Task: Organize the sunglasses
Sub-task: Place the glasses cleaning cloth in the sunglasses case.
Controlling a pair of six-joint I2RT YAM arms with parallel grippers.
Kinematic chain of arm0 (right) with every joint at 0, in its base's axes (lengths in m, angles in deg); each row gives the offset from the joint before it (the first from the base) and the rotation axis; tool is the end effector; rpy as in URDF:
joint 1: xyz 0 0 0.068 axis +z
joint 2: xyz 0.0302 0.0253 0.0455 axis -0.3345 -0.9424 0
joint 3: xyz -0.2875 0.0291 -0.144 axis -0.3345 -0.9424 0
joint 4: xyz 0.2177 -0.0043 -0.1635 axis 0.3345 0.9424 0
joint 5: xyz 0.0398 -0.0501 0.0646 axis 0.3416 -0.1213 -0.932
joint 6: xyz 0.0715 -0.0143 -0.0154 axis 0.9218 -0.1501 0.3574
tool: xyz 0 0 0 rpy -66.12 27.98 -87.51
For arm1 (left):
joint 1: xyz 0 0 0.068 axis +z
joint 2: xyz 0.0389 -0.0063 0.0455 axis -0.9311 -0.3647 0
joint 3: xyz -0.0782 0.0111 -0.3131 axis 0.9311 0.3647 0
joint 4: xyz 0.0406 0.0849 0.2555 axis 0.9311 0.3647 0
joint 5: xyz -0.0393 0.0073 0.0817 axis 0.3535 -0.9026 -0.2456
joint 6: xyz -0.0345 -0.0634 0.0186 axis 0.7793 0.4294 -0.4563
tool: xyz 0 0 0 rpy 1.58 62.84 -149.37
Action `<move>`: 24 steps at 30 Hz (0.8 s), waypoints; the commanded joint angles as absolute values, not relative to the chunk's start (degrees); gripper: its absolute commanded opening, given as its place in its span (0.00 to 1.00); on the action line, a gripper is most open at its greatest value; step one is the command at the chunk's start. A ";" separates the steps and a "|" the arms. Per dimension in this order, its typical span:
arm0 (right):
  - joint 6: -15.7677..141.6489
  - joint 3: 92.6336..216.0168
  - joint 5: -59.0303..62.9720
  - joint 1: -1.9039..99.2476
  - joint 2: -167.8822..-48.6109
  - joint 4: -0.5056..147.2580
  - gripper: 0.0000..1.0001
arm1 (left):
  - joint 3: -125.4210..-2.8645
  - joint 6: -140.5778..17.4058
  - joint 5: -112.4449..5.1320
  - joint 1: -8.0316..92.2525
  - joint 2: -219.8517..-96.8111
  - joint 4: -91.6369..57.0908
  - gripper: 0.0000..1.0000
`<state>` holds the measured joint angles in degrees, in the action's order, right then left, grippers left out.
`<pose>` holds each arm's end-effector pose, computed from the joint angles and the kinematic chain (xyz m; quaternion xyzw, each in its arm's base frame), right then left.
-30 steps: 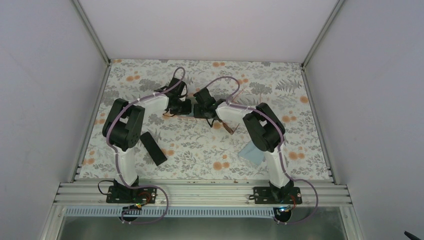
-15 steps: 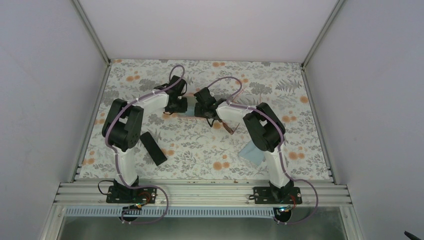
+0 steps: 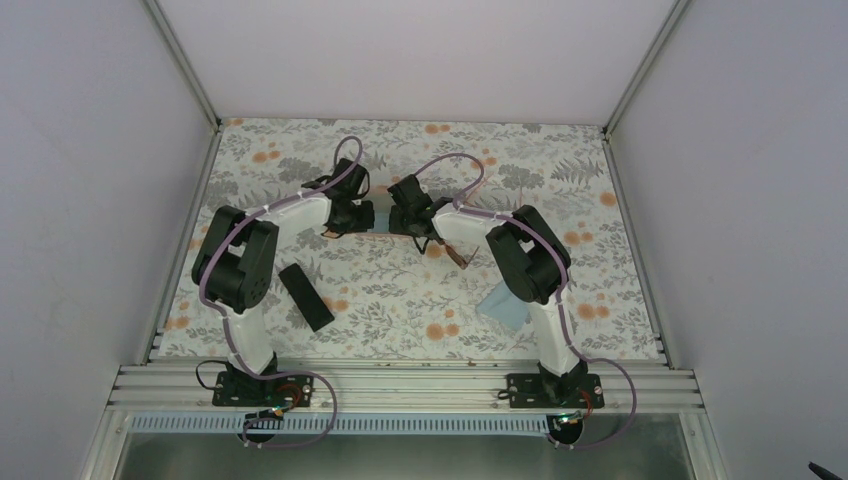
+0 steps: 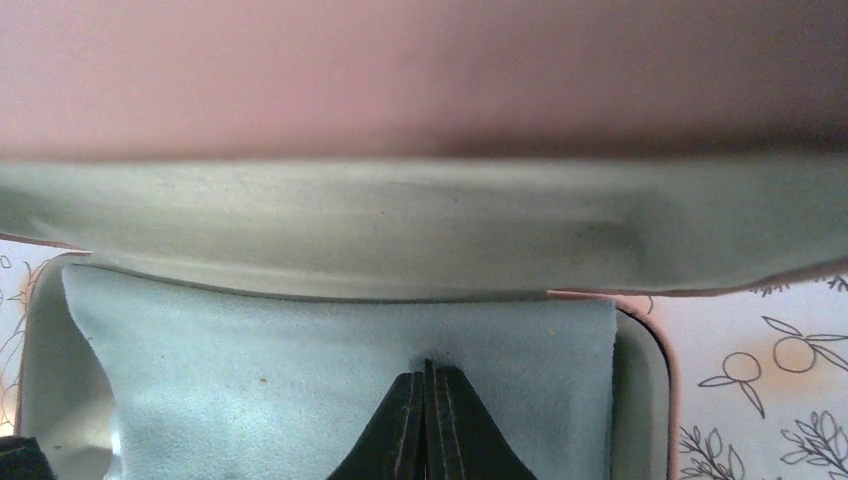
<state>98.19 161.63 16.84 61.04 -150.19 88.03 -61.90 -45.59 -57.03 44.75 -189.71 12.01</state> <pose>0.3829 0.3283 0.1468 0.0235 0.9526 0.1532 0.2619 0.3748 -0.1716 0.1871 -0.0220 0.9734 -0.1348 0.1841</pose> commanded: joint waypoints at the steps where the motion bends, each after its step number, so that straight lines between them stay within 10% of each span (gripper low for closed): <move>1: 98.93 160.40 18.07 60.32 -151.95 89.92 0.04 | -61.37 -44.22 -59.85 44.55 -189.19 11.74 0.06; 24: 98.95 159.96 18.05 60.30 -151.99 89.66 0.04 | -66.61 -47.12 -57.48 43.87 -196.06 12.27 0.16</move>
